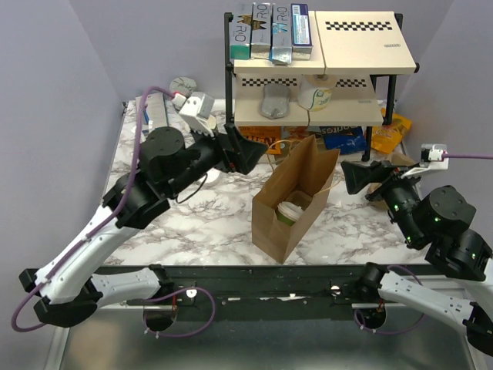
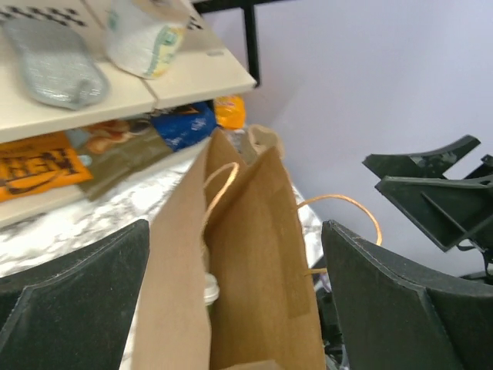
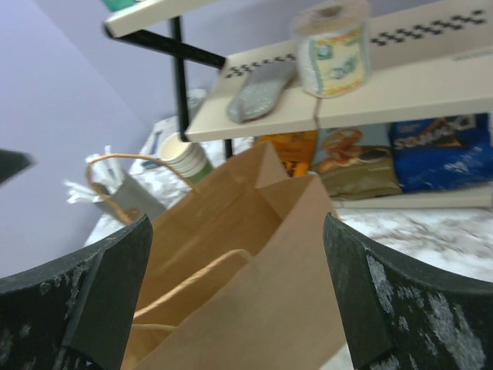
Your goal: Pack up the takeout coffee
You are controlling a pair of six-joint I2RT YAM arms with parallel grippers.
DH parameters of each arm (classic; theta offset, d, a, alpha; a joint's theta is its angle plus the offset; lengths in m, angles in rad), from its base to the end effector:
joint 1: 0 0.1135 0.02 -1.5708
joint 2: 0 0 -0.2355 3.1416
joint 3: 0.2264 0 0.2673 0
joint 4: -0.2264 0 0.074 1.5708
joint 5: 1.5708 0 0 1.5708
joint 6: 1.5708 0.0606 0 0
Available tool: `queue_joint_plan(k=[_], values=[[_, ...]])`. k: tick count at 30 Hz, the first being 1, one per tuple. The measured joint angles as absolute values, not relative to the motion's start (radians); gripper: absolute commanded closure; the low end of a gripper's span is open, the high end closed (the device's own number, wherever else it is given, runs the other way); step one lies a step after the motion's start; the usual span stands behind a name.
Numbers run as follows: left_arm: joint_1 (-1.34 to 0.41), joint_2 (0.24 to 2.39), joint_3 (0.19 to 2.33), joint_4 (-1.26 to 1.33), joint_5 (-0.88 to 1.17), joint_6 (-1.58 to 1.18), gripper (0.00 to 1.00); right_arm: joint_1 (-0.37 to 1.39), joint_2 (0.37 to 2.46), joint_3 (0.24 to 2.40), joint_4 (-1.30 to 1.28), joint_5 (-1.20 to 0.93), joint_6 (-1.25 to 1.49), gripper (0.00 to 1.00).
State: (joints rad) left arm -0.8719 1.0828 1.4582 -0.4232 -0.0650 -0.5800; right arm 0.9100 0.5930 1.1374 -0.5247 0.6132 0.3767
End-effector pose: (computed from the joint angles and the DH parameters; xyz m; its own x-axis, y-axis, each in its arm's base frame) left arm 0.1730 -0.1998 0.4664 -0.4215 -0.3485 -0.8372 0.5873 0.5986 -0.5448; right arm 0.1135 0.0891 0.4338 -0.0964 0.3662 -0.9255 -0.2765 0.8834 0.3783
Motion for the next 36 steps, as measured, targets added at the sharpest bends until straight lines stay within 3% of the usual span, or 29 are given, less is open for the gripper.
queue_joint_plan(k=[7, 13, 17, 21, 24, 27, 33, 35, 36], values=[[-0.841, 1.021, 1.567, -0.635, -0.291, -0.573, 0.01, 0.910, 0.553, 1.140, -0.635, 0.810, 0.411, 0.00], [-0.553, 1.090, 1.607, -0.751, -0.364, -0.597, 0.02, 0.910, 0.521, 1.147, -0.718, 0.913, 0.436, 0.00], [-0.349, 1.206, 1.570, -0.775, -0.353, -0.612, 0.15, 0.910, 0.574, 1.145, -0.774, 0.949, 0.476, 0.00], [-0.246, 1.297, 1.502, -0.780, -0.309, -0.600, 0.20, 0.910, 0.605, 1.119, -0.808, 0.958, 0.504, 0.00], [-0.196, 1.321, 1.463, -0.783, -0.289, -0.577, 0.20, 0.910, 0.599, 1.089, -0.817, 0.963, 0.511, 0.00], [-0.175, 1.328, 1.452, -0.783, -0.294, -0.556, 0.29, 0.910, 0.573, 1.062, -0.824, 0.965, 0.518, 0.00], [-0.140, 1.384, 1.450, -0.757, -0.294, -0.526, 0.35, 0.910, 0.518, 1.023, -0.834, 0.964, 0.525, 0.00], [-0.122, 1.416, 1.446, -0.745, -0.286, -0.521, 0.41, 0.910, 0.513, 1.022, -0.836, 0.964, 0.527, 0.00], [-0.113, 1.435, 1.442, -0.739, -0.282, -0.520, 0.67, 0.910, 0.512, 1.022, -0.836, 0.964, 0.527, 0.00]])
